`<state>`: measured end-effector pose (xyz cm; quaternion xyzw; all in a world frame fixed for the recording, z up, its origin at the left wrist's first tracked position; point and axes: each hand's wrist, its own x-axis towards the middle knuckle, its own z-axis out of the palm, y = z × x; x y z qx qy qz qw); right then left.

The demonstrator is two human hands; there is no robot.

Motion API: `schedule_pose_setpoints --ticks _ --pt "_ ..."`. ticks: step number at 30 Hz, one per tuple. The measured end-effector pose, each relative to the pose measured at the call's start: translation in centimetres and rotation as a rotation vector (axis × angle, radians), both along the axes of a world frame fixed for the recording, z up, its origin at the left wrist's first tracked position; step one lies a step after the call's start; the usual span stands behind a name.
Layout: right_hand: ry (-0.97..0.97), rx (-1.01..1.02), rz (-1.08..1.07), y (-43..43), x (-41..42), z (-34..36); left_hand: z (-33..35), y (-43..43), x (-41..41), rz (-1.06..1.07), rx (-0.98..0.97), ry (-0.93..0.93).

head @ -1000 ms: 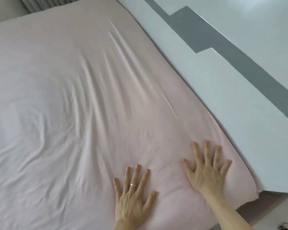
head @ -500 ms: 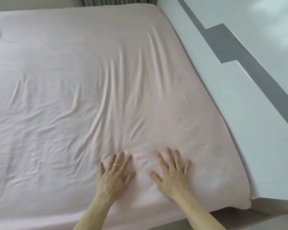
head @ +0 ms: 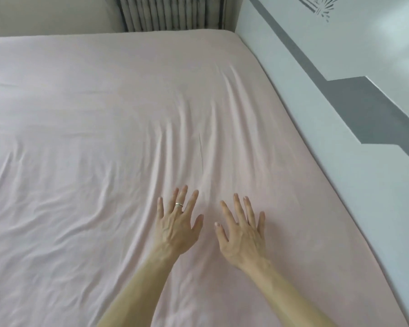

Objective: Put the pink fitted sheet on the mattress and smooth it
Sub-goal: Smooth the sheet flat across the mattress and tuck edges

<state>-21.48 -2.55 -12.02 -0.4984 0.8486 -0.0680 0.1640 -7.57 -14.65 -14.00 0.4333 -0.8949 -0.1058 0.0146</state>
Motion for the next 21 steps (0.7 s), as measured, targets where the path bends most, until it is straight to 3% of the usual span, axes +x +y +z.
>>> schedule_pose_setpoints --ticks 5,12,17,21 --pt "0.046 -0.11 0.005 -9.7 -3.3 -2.9 -2.6 -7.5 -4.5 -0.006 0.01 0.047" --pt "0.078 -0.118 0.222 -16.7 -1.8 -6.1 -3.9 -14.9 5.5 0.218 0.074 -0.09" --pt "0.317 0.005 -0.118 -13.3 -12.4 -6.4 -2.9 -16.1 6.4 0.382 0.135 -0.099" --pt "0.338 0.098 -0.377 -10.2 -17.0 -4.9 -3.4 -15.8 3.4 0.37 0.119 0.002"
